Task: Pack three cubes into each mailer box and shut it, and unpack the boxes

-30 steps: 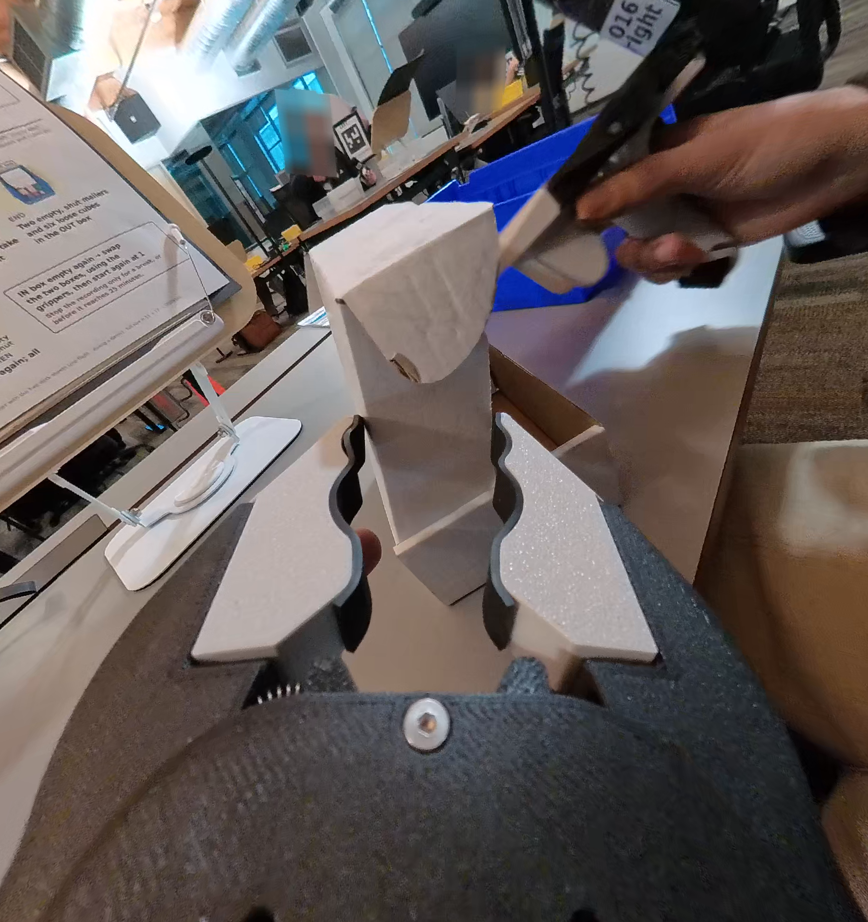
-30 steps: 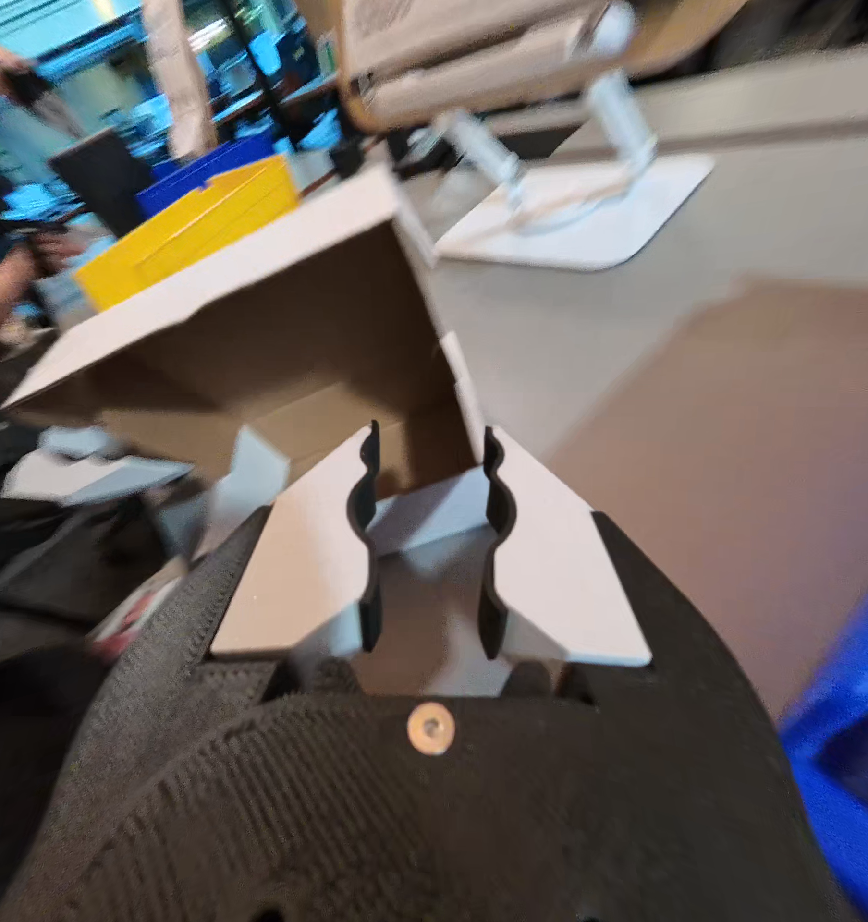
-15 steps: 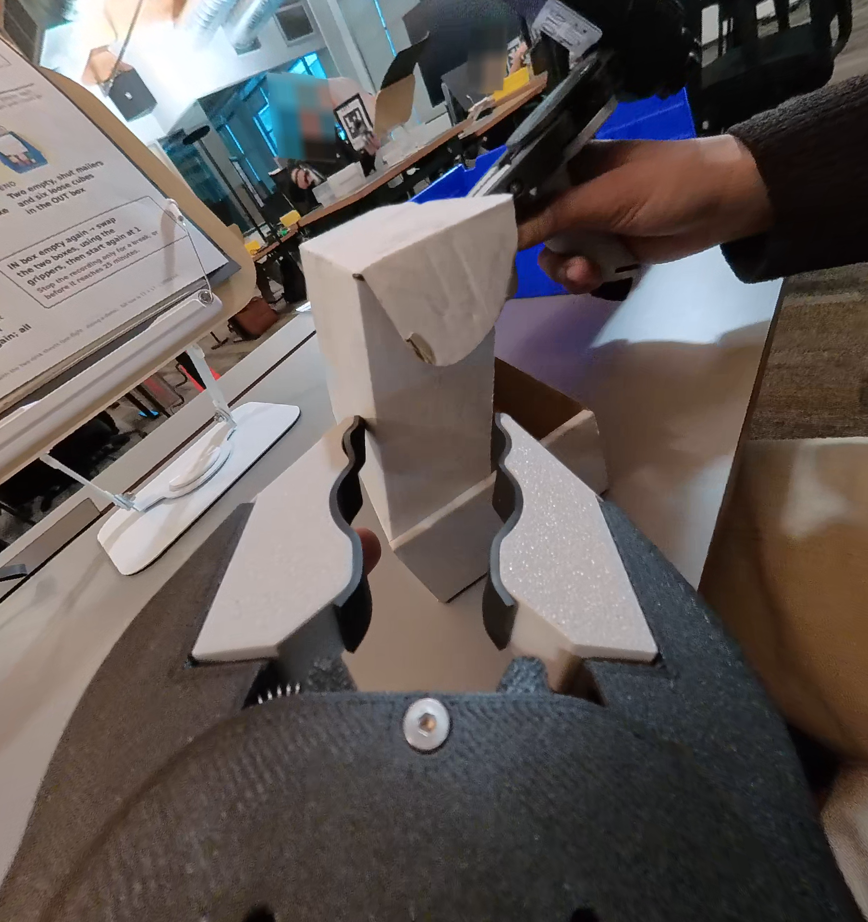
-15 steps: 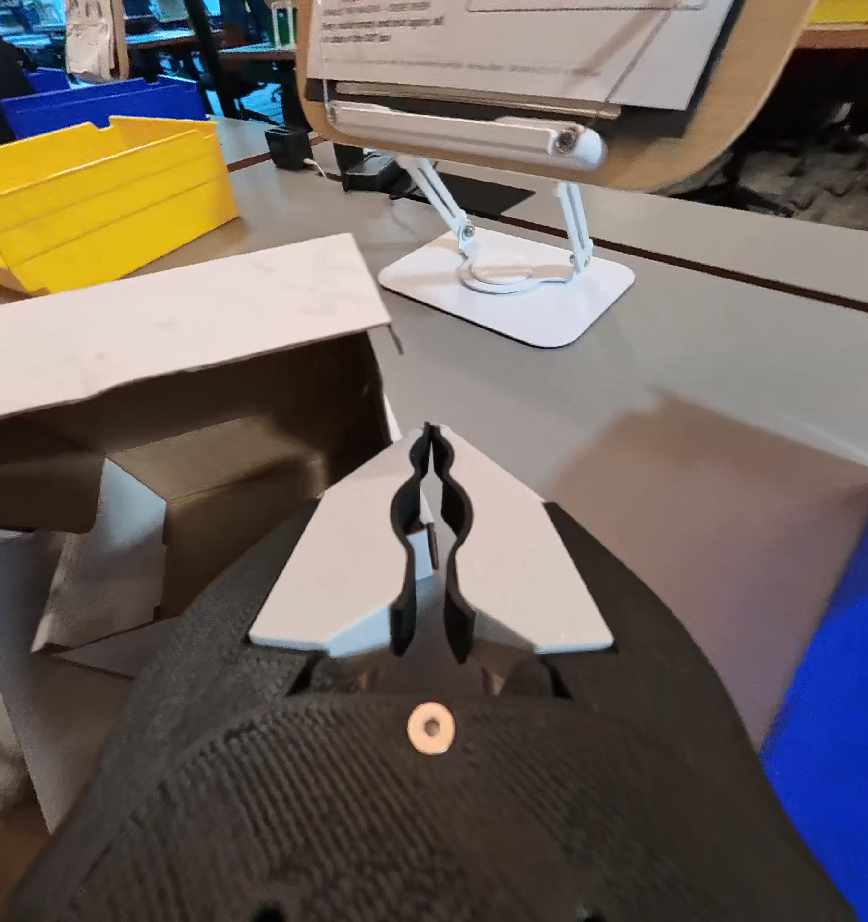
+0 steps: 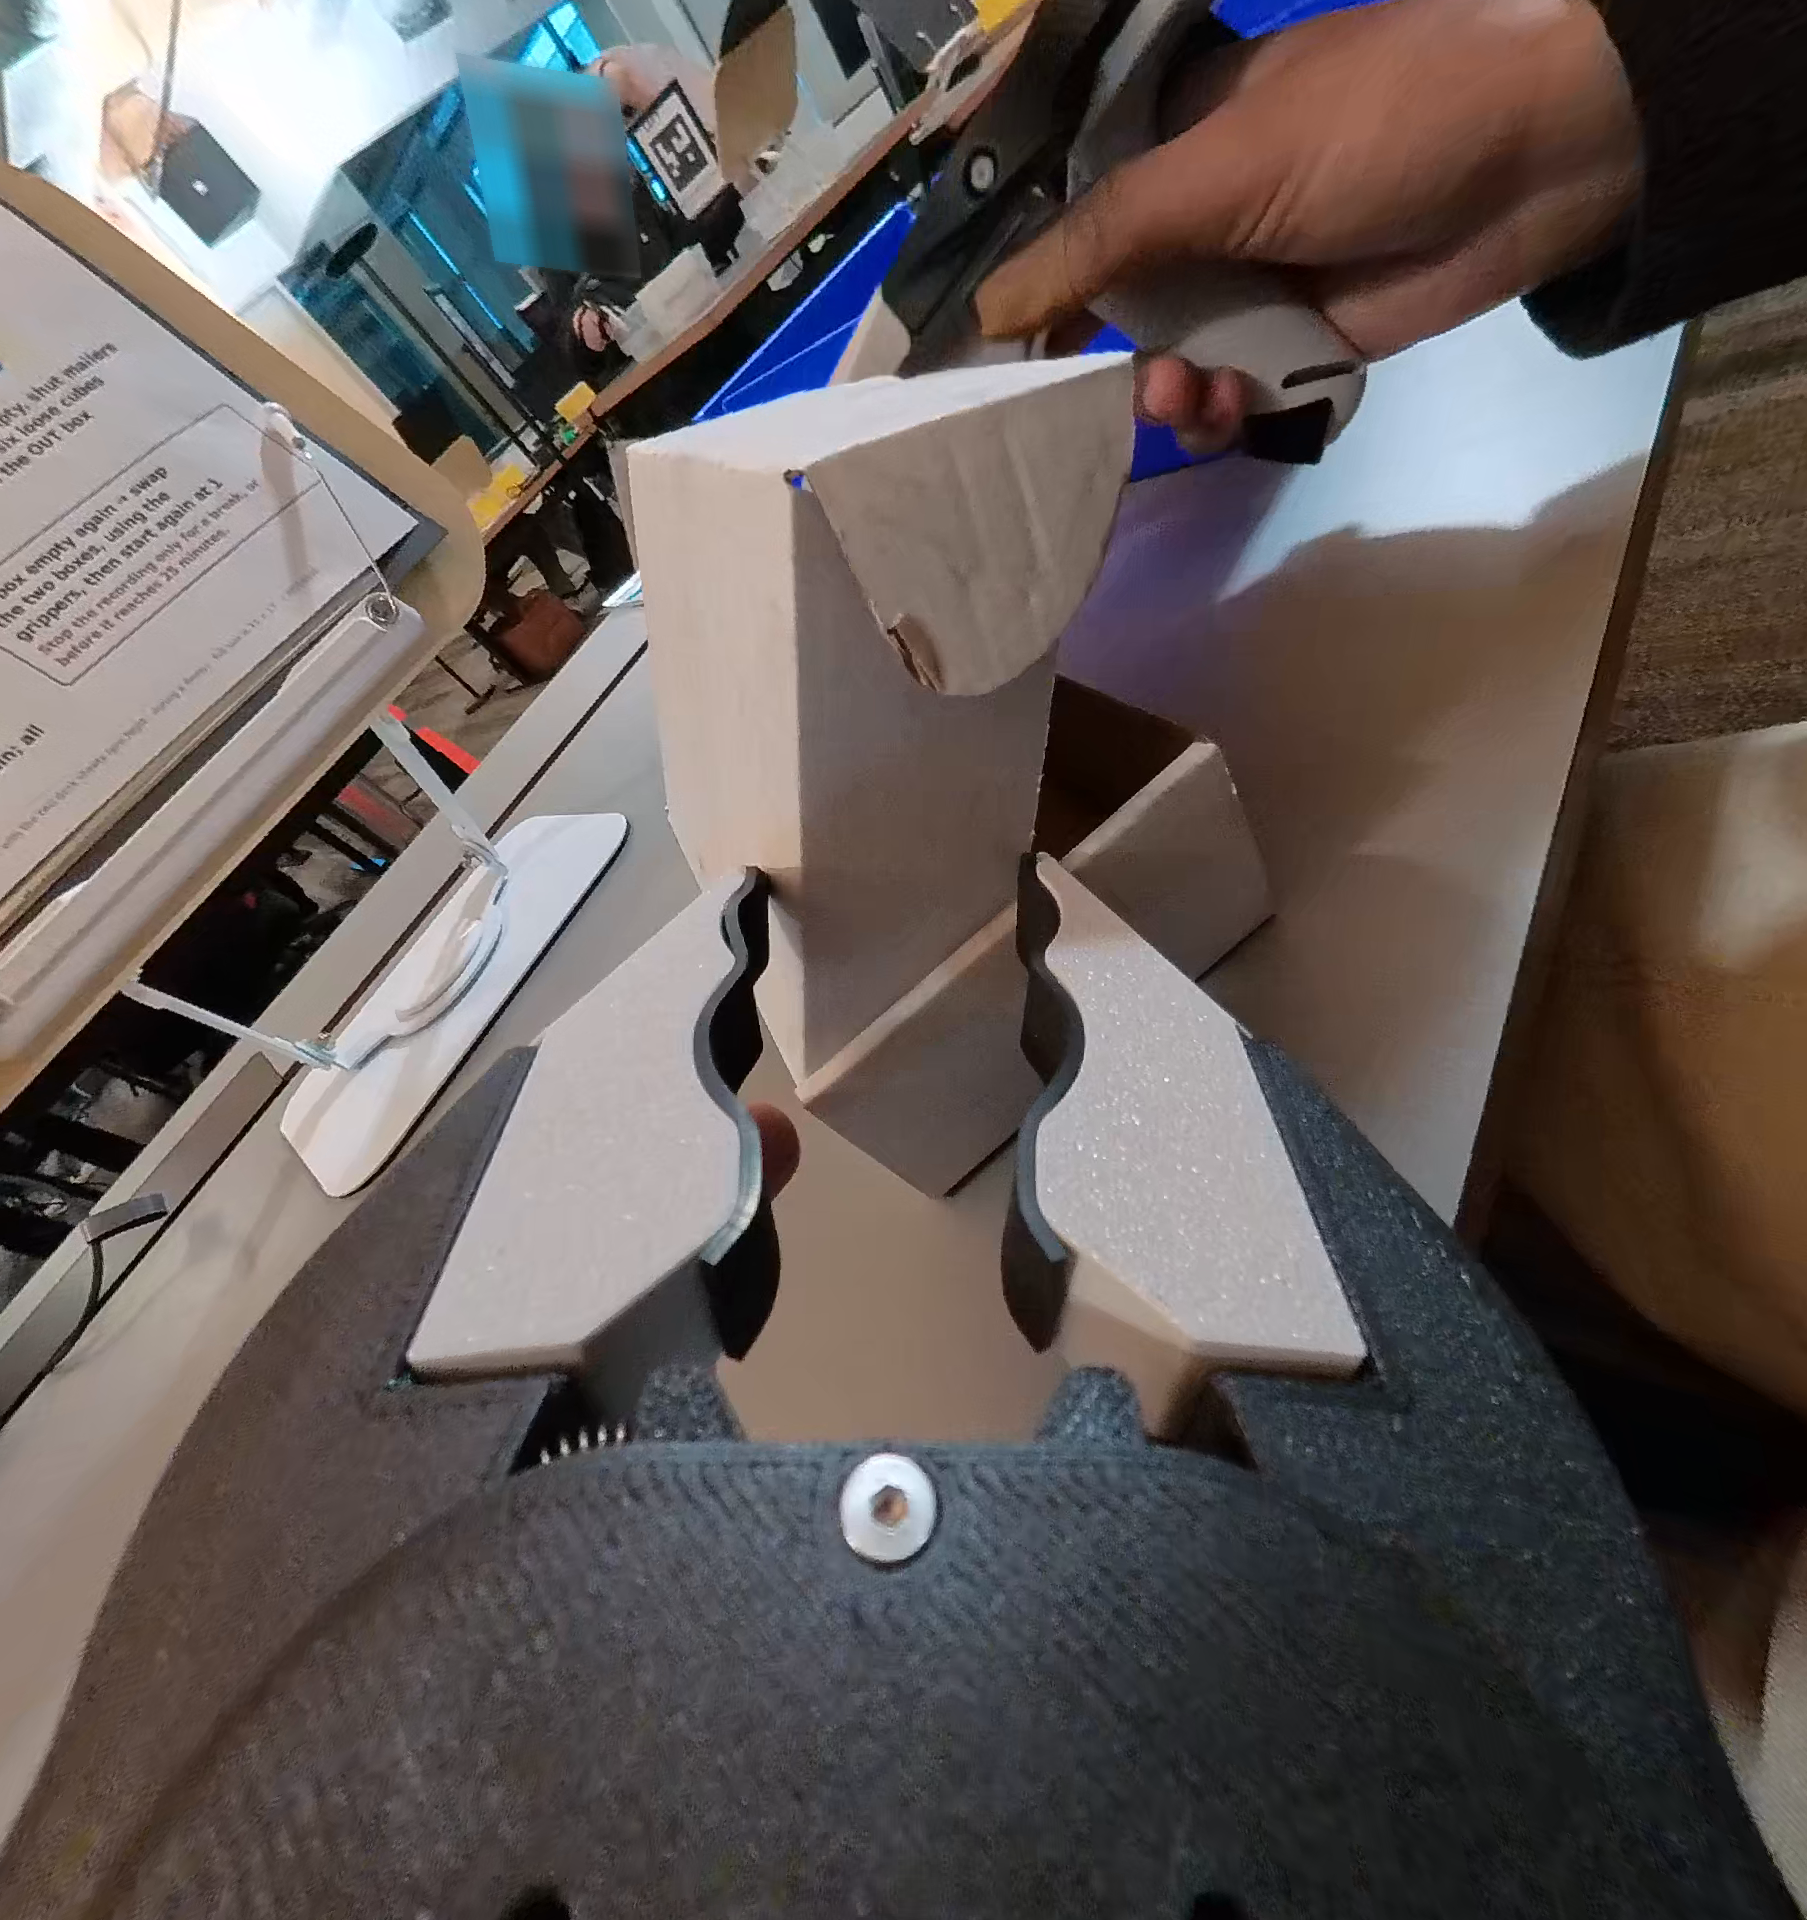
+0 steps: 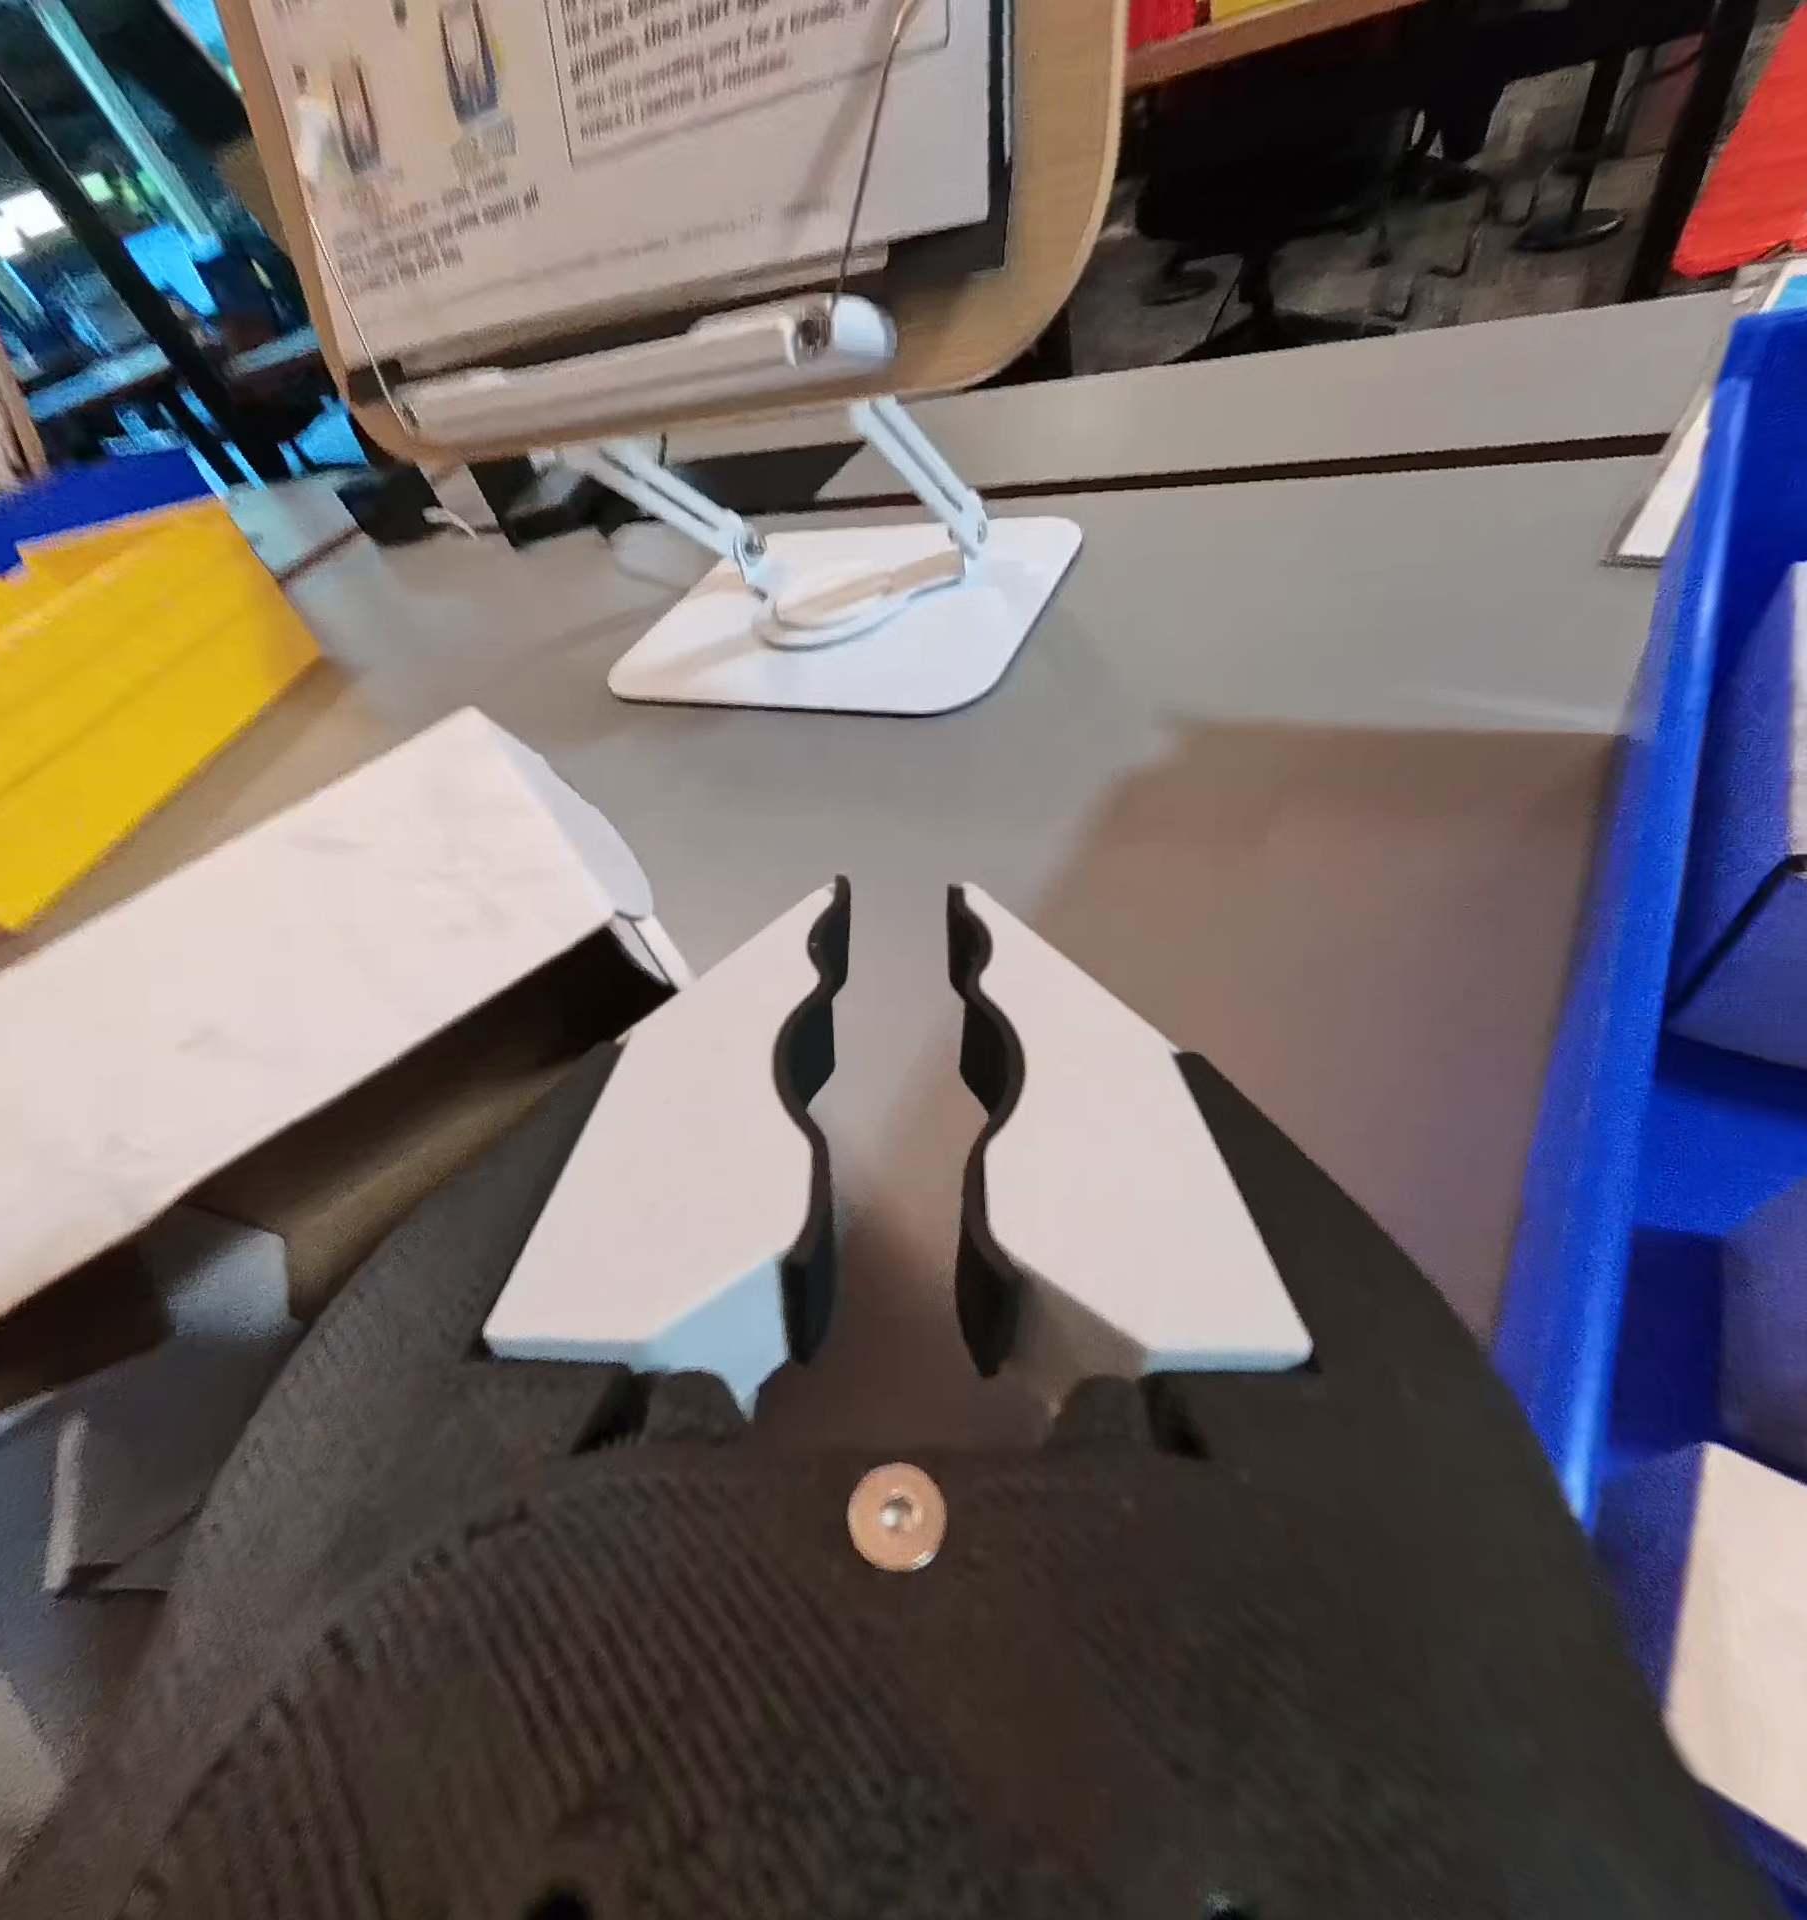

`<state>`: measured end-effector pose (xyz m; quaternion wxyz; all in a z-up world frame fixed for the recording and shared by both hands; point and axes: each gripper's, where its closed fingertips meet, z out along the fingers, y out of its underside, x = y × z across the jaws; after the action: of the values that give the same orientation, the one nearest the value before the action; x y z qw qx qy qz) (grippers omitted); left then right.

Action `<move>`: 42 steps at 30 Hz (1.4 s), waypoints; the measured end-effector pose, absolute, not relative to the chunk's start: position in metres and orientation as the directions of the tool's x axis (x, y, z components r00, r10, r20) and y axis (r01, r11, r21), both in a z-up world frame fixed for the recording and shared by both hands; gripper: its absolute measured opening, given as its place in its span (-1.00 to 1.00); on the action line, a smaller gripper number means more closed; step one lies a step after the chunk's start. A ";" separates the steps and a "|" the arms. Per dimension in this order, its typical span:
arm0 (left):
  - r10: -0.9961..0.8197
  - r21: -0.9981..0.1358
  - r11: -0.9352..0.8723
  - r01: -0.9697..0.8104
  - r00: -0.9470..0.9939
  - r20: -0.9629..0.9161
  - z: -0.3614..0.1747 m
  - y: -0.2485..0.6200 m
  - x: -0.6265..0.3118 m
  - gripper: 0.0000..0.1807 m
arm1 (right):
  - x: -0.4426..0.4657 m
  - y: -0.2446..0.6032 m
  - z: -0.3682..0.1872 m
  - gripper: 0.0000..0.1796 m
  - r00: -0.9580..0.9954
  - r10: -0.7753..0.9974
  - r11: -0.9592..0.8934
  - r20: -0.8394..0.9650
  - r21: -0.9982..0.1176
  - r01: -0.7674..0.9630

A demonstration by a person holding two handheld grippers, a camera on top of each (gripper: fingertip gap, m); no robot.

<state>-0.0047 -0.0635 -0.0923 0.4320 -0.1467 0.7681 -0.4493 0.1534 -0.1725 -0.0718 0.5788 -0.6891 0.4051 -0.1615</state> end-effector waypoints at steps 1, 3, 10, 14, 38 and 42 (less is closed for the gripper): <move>-0.614 -0.819 0.550 0.162 -0.586 -0.528 -0.092 -0.064 -0.005 -0.47 | 0.153 -0.174 -0.067 -0.78 0.617 -0.737 0.038 -0.277 -0.928 -0.372; -0.607 -0.825 0.540 0.164 -0.603 -0.518 -0.092 -0.065 -0.008 -0.45 | 0.151 -0.175 -0.056 -0.76 0.622 -0.715 0.105 -0.319 -0.929 -0.355; -0.520 -0.756 0.630 0.181 -0.624 -0.583 -0.108 -0.071 -0.013 -0.10 | 0.137 -0.159 -0.047 -0.63 0.705 -0.631 0.106 -0.323 -0.936 -0.334; -0.501 -0.728 0.661 0.182 -0.614 -0.609 -0.113 -0.072 -0.012 -0.04 | 0.134 -0.157 -0.042 -0.47 0.715 -0.594 0.155 -0.369 -0.925 -0.348; -0.439 -0.609 0.774 0.174 -0.546 -0.714 -0.126 -0.066 -0.003 -0.05 | 0.123 -0.136 -0.082 0.08 0.651 -0.496 0.105 -0.575 -0.783 -0.613; -0.471 -0.635 0.759 0.143 -0.552 -0.688 -0.126 -0.061 0.000 -0.05 | 0.104 -0.117 -0.087 0.23 0.632 -0.325 0.074 -0.704 -0.685 -0.725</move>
<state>0.0004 -0.0609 -0.1259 0.4623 -0.1005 0.8161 -0.3320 0.1045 -0.1170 -0.0867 0.6157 -0.6609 0.3971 0.1625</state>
